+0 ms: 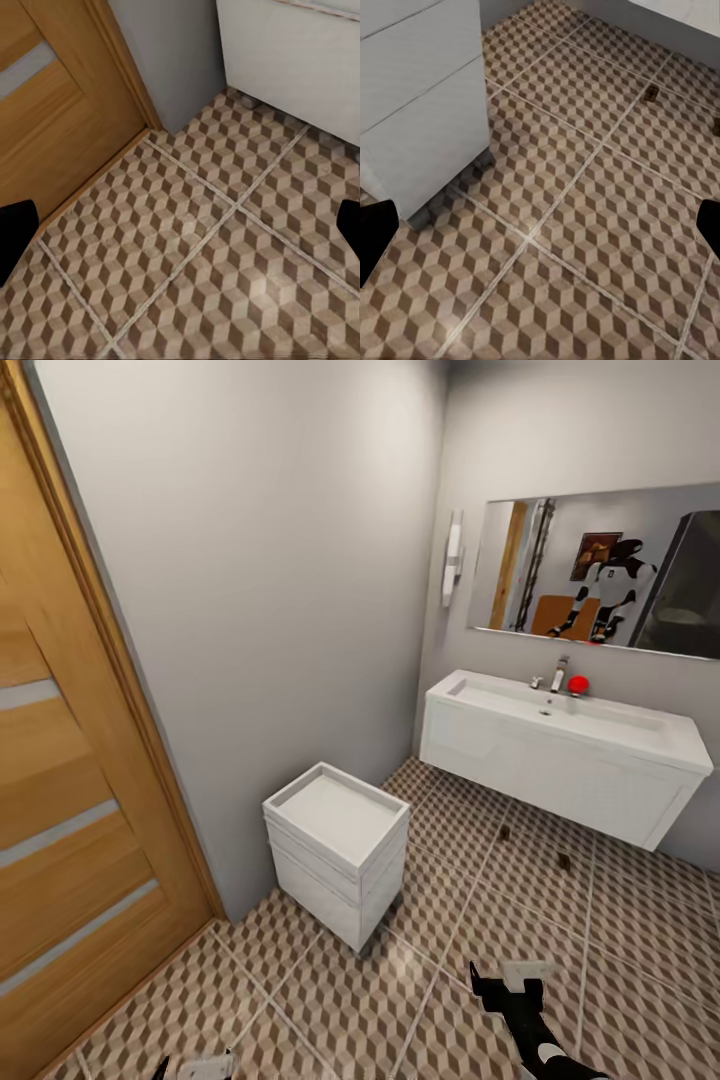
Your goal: Take the four mousetraps from the cabinet in the bathroom and place them on the bathroom floor. Make sure all four end up on the same floor surface, and ensure that at least two of them are either under or directly next to the same bathroom sink.
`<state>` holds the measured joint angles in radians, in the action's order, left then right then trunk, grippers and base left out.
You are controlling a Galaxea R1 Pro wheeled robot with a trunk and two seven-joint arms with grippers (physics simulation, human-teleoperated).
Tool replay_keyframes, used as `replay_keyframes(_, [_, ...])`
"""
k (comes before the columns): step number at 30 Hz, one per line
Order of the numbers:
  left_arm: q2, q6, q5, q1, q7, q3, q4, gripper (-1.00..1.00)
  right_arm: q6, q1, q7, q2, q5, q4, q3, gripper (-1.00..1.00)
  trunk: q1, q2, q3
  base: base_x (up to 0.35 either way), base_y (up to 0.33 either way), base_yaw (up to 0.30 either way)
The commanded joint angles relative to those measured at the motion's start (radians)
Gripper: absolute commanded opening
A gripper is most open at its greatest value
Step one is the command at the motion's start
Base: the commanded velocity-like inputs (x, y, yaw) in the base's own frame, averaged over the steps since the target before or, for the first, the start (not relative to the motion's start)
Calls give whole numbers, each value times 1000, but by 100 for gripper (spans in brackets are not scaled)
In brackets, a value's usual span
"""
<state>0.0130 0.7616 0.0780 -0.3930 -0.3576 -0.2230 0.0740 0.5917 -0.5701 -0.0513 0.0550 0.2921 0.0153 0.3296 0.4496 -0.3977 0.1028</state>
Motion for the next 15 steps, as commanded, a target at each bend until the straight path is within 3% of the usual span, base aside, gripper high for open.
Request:
replay_keyframes(1, [1, 5, 8, -2, -1, -9, 4, 100, 2, -1, -5, 0, 4, 0, 9, 100, 0, -2, 2, -155, 129, 253])
replay_keyframes(15, [1, 5, 8, -1, -1, -9, 4, 100, 2, -1, -5, 0, 4, 0, 9, 100, 0, -2, 2, -210, 187, 253])
